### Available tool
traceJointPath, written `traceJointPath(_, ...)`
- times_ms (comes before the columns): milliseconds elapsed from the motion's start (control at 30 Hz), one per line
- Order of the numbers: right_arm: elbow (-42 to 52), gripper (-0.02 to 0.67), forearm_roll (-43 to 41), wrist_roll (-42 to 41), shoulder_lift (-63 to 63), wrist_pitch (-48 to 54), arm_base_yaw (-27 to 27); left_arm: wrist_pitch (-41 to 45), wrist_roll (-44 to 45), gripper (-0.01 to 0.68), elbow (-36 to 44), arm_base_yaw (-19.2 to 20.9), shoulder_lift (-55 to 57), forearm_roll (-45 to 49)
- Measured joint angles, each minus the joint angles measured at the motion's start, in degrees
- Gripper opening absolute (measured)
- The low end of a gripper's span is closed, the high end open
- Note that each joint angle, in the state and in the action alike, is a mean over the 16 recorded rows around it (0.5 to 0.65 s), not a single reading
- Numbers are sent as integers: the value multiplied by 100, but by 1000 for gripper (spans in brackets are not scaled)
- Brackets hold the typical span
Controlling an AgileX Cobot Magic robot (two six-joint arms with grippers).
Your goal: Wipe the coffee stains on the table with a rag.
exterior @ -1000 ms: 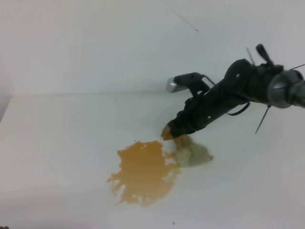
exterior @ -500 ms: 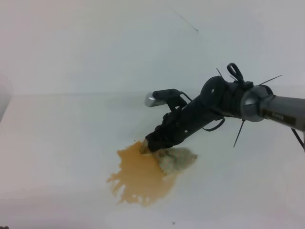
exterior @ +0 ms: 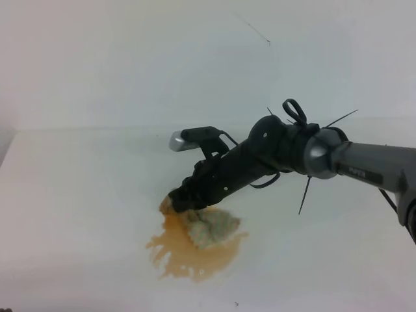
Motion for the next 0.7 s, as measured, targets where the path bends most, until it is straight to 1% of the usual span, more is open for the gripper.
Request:
traceJointPath(200, -236, -2, 76, 1, 0, 276, 31, 0, 0, -2, 0, 0, 0, 0)
traceJointPath(533, -1062, -2, 210, 173, 4, 1550, 78, 0, 0, -2, 0, 0, 0, 0)
traceJointPath(700, -1345, -2, 150, 289, 66, 1961, 151, 0, 0, -2, 0, 0, 0, 0)
